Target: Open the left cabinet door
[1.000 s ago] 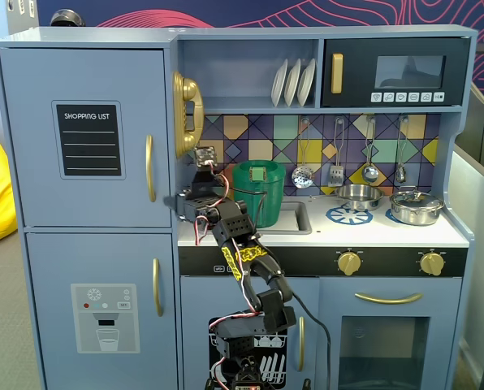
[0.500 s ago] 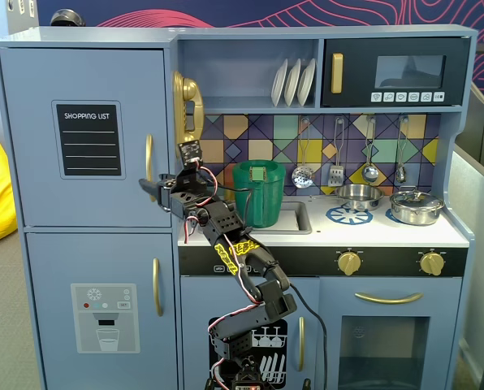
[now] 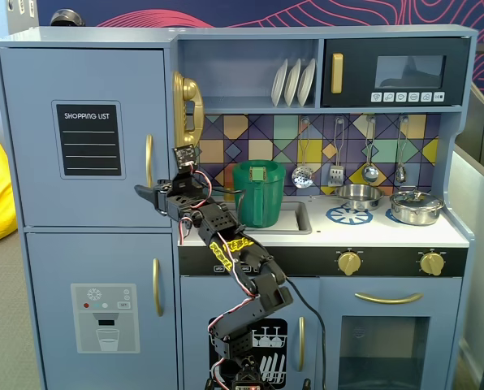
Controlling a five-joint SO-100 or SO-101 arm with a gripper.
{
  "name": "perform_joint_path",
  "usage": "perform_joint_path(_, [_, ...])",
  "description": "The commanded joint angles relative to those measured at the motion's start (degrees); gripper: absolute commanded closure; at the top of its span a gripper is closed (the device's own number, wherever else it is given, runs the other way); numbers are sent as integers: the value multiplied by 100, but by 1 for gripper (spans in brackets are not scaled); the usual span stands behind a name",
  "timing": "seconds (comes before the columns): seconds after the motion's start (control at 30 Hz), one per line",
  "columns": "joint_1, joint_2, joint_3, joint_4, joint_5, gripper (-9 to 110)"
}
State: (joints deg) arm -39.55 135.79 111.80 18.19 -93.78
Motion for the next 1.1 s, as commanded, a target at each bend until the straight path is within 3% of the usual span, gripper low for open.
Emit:
perform_joint_path(0.0, [132,-185,-141,-352,62,83])
perform_joint_path(0.27, [-26,-483,-141,-800,-141,84])
perform_joint_path(0.67, [-2004,334,940,-1644,-2013,86])
perform_joint_path(1.07, [-1310,1441,1468,-1283,-1934,86])
